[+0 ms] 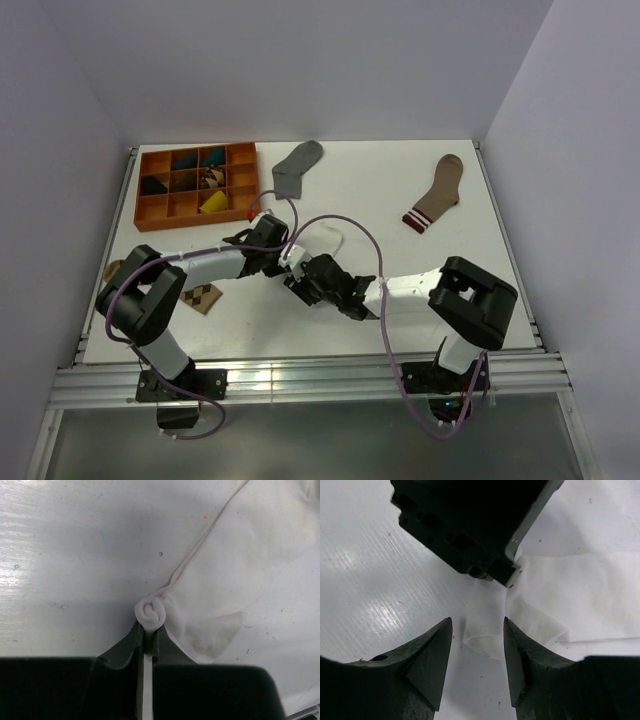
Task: Roll the socks
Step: Roll the sock at the center of the board.
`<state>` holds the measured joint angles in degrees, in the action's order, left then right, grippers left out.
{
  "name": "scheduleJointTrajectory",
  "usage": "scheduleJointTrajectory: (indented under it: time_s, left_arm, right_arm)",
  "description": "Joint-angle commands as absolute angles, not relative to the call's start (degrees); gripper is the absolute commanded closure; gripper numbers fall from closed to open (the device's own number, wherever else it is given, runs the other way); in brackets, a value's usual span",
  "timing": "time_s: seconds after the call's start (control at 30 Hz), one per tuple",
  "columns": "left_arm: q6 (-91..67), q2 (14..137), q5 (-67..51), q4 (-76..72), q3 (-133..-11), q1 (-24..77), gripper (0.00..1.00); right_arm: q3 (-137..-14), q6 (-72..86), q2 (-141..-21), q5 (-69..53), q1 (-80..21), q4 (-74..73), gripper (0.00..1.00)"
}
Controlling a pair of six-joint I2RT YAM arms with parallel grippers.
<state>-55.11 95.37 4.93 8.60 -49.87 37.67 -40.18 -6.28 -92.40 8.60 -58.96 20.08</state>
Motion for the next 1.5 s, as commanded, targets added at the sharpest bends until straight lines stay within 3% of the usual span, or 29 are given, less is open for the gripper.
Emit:
scheduleJointTrajectory:
  time_s: [0.0,0.8,1.1,1.47]
  left_arm:
    - [-53.3,96.8,4.1,10.2,-49.7,37.6,1.0]
    - [-53.3,98.1,1.9,9.1,-49.3,37.5,1.0]
    - [-52.8,98.0,0.9,9.4,-49.6,37.5,1.0]
    - [-52.9,97.6,0.5,9.4,-49.6,37.2,1.0]
  right_arm:
    - [-42.2,-7.9,-94.6,9.8,-59.5,22.9,0.47]
    - [-44.9,-8.5,-100.4,15.3,-61.3,22.9,0.49]
    - [-53.0,-4.8,-96.5,16.5,-61.8,9.2,0.47]
    - [-52.4,-1.5,-97.3,17.1,-61.8,9.1,0.5]
